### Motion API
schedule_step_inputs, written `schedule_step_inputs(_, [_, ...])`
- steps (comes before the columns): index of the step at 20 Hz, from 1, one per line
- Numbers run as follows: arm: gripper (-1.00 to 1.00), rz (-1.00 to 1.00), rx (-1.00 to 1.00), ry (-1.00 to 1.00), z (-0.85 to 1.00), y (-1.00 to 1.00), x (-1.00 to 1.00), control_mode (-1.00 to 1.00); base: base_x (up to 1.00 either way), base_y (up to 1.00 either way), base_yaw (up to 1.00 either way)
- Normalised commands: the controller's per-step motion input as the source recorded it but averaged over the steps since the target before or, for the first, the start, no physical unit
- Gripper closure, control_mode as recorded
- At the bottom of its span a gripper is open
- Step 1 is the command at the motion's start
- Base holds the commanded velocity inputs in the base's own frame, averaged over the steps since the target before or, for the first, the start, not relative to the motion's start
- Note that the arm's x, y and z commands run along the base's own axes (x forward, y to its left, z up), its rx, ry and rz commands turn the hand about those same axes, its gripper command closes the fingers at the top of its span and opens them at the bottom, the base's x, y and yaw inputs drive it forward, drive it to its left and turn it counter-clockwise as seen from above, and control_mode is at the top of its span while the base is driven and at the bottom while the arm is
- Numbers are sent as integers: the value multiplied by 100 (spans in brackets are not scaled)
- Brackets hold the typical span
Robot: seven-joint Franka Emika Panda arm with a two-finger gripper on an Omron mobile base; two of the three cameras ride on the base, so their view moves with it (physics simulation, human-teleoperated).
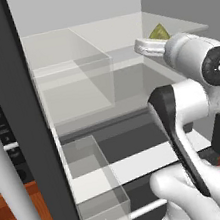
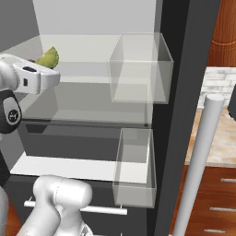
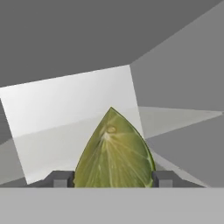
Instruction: There is a bowl on the dining counter. Grab a lemon wedge from the fridge and place it in the bowl. Then get the liquor bottle and glass cup from the cabinet and place them next to the bowl.
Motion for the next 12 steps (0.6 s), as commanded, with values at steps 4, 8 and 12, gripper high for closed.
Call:
schedule_step_inputs(4, [100,0,1,-8,18,0,-100,-100,0,0,0])
schedule_step_inputs(8, [100,0,0,-16,24,0,-100,-100,0,0,0])
schedule_step_inputs(12, [100,0,0,-23,19,0,-100,-100,0,0,0])
